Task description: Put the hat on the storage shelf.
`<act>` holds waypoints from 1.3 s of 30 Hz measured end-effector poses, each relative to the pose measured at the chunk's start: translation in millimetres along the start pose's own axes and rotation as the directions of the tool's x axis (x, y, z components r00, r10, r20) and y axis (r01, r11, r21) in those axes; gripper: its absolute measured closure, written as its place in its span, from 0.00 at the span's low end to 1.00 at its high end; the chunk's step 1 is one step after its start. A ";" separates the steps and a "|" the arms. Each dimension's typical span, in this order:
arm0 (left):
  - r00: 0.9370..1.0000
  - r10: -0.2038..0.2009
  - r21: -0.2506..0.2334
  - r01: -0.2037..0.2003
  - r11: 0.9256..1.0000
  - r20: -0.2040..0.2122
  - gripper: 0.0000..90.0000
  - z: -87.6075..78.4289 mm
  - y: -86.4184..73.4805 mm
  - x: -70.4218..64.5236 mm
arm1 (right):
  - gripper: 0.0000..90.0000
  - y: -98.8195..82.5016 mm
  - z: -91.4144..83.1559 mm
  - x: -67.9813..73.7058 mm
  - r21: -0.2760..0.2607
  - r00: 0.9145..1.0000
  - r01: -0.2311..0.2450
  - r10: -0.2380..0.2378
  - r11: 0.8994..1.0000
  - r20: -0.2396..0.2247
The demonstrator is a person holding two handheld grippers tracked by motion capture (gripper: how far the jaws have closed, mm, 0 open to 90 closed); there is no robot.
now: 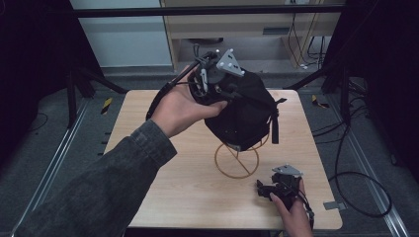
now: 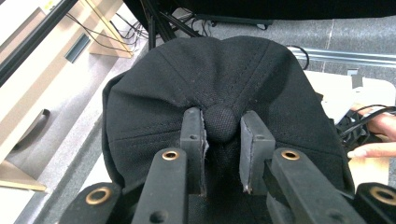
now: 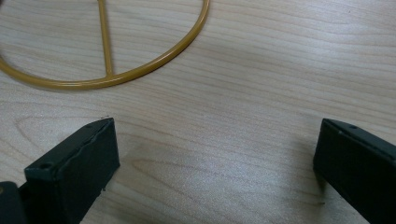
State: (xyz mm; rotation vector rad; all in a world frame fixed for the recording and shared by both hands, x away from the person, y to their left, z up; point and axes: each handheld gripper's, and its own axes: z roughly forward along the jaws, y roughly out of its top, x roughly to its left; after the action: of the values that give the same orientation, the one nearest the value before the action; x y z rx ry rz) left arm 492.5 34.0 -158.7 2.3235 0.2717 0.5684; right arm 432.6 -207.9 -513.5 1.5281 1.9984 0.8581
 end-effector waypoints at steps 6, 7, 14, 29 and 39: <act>1.000 0.000 0.009 0.000 1.000 0.011 0.82 10.8 3.3 -0.9 | 0.00 0.0 0.0 0.0 0.000 1.000 0.000 0.000 1.000 0.000; 1.000 -0.002 0.006 0.002 1.000 0.011 0.82 12.4 3.4 -0.7 | 0.00 0.0 0.0 0.0 0.000 1.000 0.000 0.000 1.000 0.000; 1.000 -0.002 0.011 0.002 1.000 0.016 0.82 15.5 5.4 -0.9 | 0.00 0.0 0.0 -0.1 0.000 1.000 0.001 -0.001 1.000 0.000; 1.000 -0.016 0.057 0.015 0.998 0.013 0.82 42.5 2.3 4.2 | 0.00 0.0 -0.2 -0.1 0.002 1.000 0.001 -0.001 1.000 0.002; 0.999 -0.014 0.085 0.011 0.996 0.032 0.82 59.3 -1.7 0.8 | 0.00 0.0 -0.2 0.0 0.002 1.000 0.001 -0.001 1.000 0.001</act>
State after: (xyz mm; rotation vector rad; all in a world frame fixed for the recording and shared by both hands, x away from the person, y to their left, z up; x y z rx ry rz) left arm 521.2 -0.1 -197.9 2.4084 0.3002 0.5215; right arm 432.5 -208.0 -513.3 1.5284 1.9991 0.8551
